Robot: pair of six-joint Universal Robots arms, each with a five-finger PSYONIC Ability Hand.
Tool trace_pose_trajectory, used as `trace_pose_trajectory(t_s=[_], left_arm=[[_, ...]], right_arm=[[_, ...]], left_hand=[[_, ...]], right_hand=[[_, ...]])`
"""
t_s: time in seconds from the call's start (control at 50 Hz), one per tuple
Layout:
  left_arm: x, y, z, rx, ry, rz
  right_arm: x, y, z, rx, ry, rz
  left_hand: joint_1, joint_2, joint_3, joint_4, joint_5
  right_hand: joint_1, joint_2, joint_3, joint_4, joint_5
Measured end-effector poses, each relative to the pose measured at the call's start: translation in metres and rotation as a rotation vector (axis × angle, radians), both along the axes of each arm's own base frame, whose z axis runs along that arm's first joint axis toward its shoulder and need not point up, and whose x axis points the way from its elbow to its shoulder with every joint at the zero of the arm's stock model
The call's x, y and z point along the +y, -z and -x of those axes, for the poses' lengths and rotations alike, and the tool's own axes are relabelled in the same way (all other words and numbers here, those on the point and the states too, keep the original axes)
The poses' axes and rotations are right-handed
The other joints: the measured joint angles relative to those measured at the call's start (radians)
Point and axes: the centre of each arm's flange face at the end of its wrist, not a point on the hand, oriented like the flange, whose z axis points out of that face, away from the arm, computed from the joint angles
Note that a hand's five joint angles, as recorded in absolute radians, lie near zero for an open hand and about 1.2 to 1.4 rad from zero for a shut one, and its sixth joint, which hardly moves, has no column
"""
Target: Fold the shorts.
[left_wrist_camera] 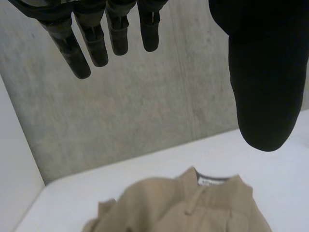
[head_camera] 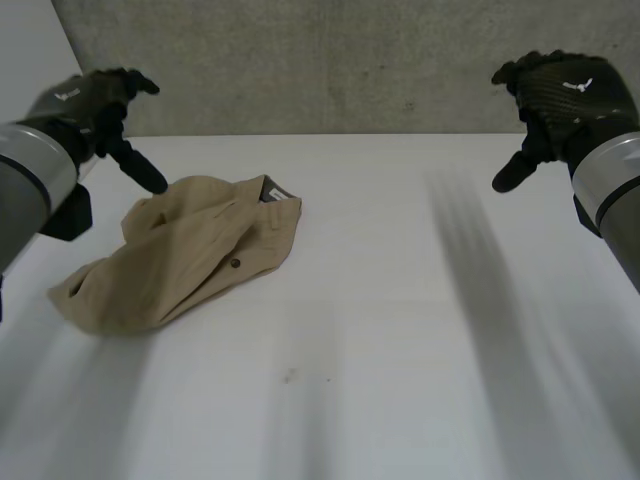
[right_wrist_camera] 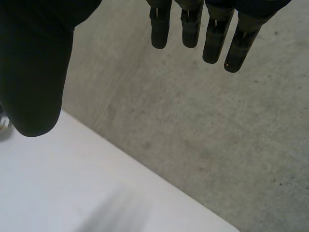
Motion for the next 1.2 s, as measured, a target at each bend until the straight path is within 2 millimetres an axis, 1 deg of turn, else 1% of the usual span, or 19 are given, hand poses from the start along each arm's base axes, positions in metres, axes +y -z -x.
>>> trace_pose_trajectory(t_s=[0.1,0.24,0.4,0.46,0.48,0.54,0.68,0.7,0.74,0.76,0.84,0.86,0.88,0.9,0.92,0.96,1.02,1.12,1.2], left_arm=[[-0.012,0.032,0.013,-0.013,0.019,-0.036],[-0.039,0.099,0.051,-0.066,0.047,-0.027],[-0.062,0.141,0.078,-0.125,0.084,-0.045],[-0.065,0.152,0.083,-0.137,0.094,-0.074],[-0.066,0.156,0.086,-0.140,0.098,-0.086],[-0.067,0.157,0.091,-0.128,0.102,-0.092],[-0.063,0.152,0.105,-0.072,0.126,-0.073],[-0.038,0.145,0.136,0.000,0.208,-0.053],[-0.025,0.144,0.149,0.023,0.250,-0.050],[-0.004,0.144,0.168,0.052,0.319,-0.053],[0.039,0.150,0.199,0.096,0.476,-0.077],[0.039,0.150,0.199,0.096,0.476,-0.077],[0.062,0.156,0.212,0.110,0.560,-0.101],[0.069,0.159,0.216,0.112,0.589,-0.110],[0.071,0.160,0.217,0.112,0.597,-0.113],[0.088,0.168,0.221,0.105,0.659,-0.141],[0.096,0.172,0.219,0.089,0.683,-0.156],[0.087,0.159,0.201,0.049,0.640,-0.140],[0.071,0.132,0.163,-0.008,0.541,-0.128]], right_arm=[[0.000,0.016,-0.006,0.114,-0.018,-0.011],[0.008,0.036,-0.023,0.247,-0.076,-0.014],[0.009,0.041,-0.024,0.259,-0.081,-0.027],[0.009,0.042,-0.024,0.259,-0.080,-0.028],[0.009,0.042,-0.023,0.260,-0.079,-0.030],[0.008,0.042,-0.023,0.260,-0.078,-0.029],[0.008,0.041,-0.023,0.260,-0.075,-0.024],[0.007,0.037,-0.021,0.255,-0.065,-0.013],[0.005,0.035,-0.020,0.252,-0.057,-0.008],[0.001,0.032,-0.015,0.246,-0.037,-0.002],[-0.008,0.025,-0.003,0.234,0.008,0.011],[-0.008,0.025,-0.003,0.234,0.008,0.011],[-0.012,0.022,0.004,0.228,0.035,0.018],[-0.014,0.021,0.006,0.226,0.043,0.020],[-0.014,0.020,0.007,0.226,0.045,0.021],[-0.016,0.018,0.011,0.223,0.061,0.025],[-0.017,0.018,0.013,0.225,0.063,0.025],[-0.015,0.021,0.012,0.233,0.041,0.016],[-0.010,0.027,0.006,0.248,-0.027,0.004]], left_hand=[[0.007,0.007,0.003,0.006,0.011],[0.078,0.082,0.068,0.081,0.092],[0.154,0.157,0.141,0.151,0.163],[0.305,0.282,0.272,0.282,0.292],[0.556,0.525,0.513,0.516,0.518],[0.850,0.848,0.824,0.847,0.835],[0.887,0.940,0.903,0.952,0.910],[0.887,0.949,0.928,0.968,0.911],[0.887,0.952,0.934,0.968,0.911],[0.887,0.954,0.939,0.968,0.910],[0.887,0.955,0.949,0.971,0.910],[0.887,0.955,0.949,0.971,0.910],[0.887,0.957,0.951,0.971,0.910],[0.887,0.957,0.951,0.971,0.910],[0.830,0.895,0.888,0.905,0.859],[0.417,0.463,0.478,0.486,0.466],[0.148,0.173,0.170,0.175,0.179],[0.052,0.045,0.041,0.043,0.043],[0.031,0.007,0.015,0.010,0.014]], right_hand=[[0.000,0.000,0.000,0.000,0.000],[0.000,0.000,0.000,0.000,0.000],[0.000,0.000,0.000,0.000,0.000],[0.000,0.000,0.000,0.000,0.000],[0.000,0.000,0.000,0.000,0.000],[0.000,0.000,0.000,0.000,0.000],[0.000,0.000,0.000,0.000,0.000],[0.000,0.000,0.000,0.000,0.000],[0.000,0.000,0.000,0.000,0.000],[0.000,0.000,0.000,0.000,0.000],[0.000,0.000,0.000,0.000,0.000],[0.000,0.000,0.000,0.000,0.000],[0.000,0.000,0.000,0.000,0.000],[0.000,0.000,0.000,0.000,0.000],[0.000,0.000,0.000,0.000,0.000],[0.000,0.000,0.000,0.000,0.000],[0.000,0.000,0.000,0.000,0.000],[0.000,0.000,0.000,0.000,0.000],[0.000,0.000,0.000,0.000,0.000]])
